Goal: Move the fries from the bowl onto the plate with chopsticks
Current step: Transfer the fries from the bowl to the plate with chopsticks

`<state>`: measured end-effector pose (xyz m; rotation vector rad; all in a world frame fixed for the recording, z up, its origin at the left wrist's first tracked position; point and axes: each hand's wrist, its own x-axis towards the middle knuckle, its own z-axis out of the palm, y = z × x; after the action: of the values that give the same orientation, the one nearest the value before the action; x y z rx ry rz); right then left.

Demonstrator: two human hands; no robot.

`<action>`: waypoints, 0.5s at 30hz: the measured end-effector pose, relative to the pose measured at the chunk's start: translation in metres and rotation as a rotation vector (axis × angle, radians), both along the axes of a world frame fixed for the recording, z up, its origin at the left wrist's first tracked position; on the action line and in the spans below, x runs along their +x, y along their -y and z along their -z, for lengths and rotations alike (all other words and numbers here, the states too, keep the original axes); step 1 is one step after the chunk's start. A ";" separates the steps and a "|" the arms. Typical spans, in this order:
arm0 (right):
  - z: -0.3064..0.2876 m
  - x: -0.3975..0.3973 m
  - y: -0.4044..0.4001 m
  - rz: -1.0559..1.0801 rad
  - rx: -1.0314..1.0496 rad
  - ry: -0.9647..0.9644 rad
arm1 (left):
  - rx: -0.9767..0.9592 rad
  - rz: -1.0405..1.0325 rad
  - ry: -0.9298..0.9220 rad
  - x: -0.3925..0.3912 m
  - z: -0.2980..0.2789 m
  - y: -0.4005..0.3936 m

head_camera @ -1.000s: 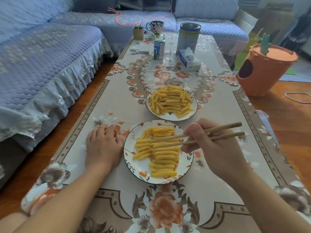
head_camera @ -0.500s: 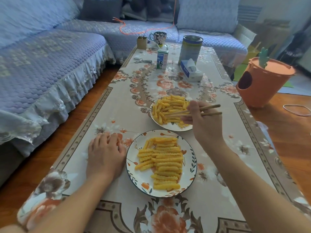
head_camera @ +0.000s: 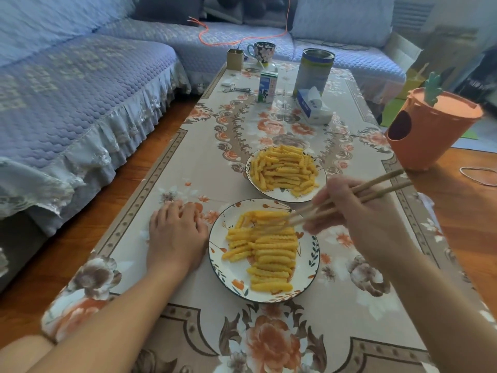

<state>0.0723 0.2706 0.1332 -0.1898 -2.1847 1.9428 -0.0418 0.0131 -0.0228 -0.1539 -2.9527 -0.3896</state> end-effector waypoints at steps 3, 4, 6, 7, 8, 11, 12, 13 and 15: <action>0.009 0.016 0.014 -0.125 0.117 0.045 | 0.002 -0.007 0.005 -0.001 0.001 0.000; 0.013 0.017 0.017 -0.133 0.162 0.040 | 0.002 -0.006 0.003 0.000 0.001 0.001; 0.018 0.017 0.019 -0.137 0.236 0.039 | 0.002 -0.004 0.001 0.000 0.001 0.000; 0.019 0.017 0.018 -0.136 0.259 0.032 | 0.003 -0.004 0.002 0.000 0.000 0.000; 0.018 0.017 0.017 -0.137 0.268 0.017 | 0.005 -0.006 0.003 0.000 0.000 0.000; 0.014 0.020 0.012 -0.122 0.251 -0.036 | 0.004 -0.009 0.004 -0.001 0.000 0.000; 0.012 0.021 0.012 -0.118 0.250 -0.045 | 0.001 -0.009 0.004 0.000 0.000 0.000; 0.012 0.022 0.013 -0.120 0.249 -0.048 | 0.002 -0.008 0.005 0.000 0.000 0.001; 0.016 0.024 0.018 -0.134 0.229 -0.040 | 0.005 -0.007 0.006 0.001 0.000 0.001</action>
<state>0.0963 0.2527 0.1176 0.0334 -2.4256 1.7234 -0.0411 0.0124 -0.0227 -0.1420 -2.9573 -0.3965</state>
